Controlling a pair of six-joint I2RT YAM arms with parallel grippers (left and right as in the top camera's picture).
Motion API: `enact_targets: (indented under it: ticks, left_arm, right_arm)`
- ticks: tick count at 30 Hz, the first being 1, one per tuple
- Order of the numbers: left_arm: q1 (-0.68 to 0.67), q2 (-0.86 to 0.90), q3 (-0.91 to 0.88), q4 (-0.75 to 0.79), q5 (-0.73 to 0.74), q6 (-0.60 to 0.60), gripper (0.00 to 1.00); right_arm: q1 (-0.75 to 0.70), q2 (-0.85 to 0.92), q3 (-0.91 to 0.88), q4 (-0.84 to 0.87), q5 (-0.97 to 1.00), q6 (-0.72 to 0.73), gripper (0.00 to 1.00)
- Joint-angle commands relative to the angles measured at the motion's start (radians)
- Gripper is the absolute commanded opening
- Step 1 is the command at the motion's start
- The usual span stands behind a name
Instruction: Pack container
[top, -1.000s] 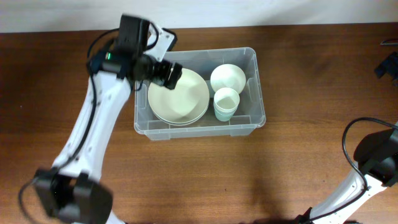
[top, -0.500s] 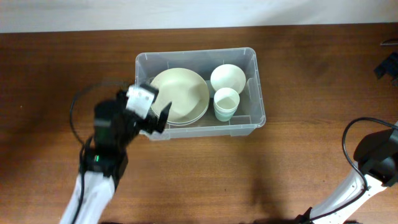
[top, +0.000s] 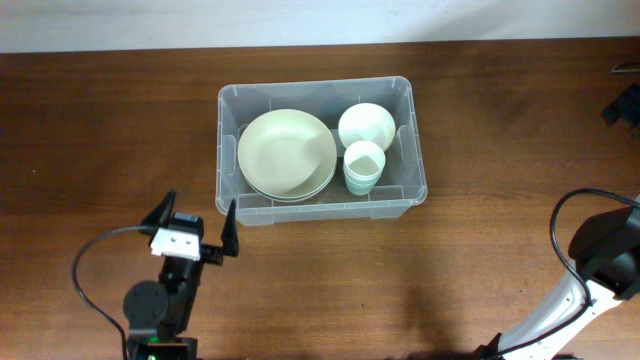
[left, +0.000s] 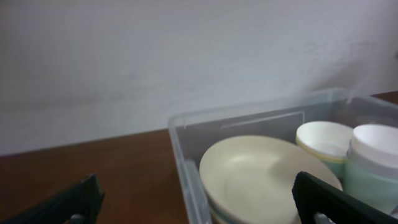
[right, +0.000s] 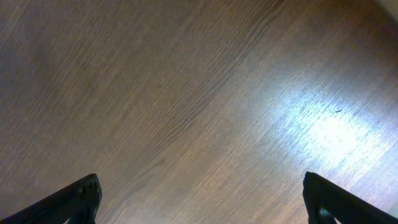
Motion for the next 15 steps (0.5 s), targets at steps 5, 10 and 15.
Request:
enact_targets:
  ticks: [5,10,15]
  left_arm:
    - [0.019,-0.130,-0.106,0.008,-0.045,-0.033,0.99]
    - [0.019,-0.187,-0.120,-0.035,-0.063,-0.033,0.99]
    - [0.019,-0.230,-0.120,-0.111,-0.066,-0.033,0.99]
  right_arm:
    - [-0.007,0.013,-0.003,0.000,0.010,0.005,0.99]
    - [-0.007,0.013,-0.003,0.000,0.010,0.005,0.99]
    - [-0.007,0.013,-0.003,0.000,0.010,0.005,0.99]
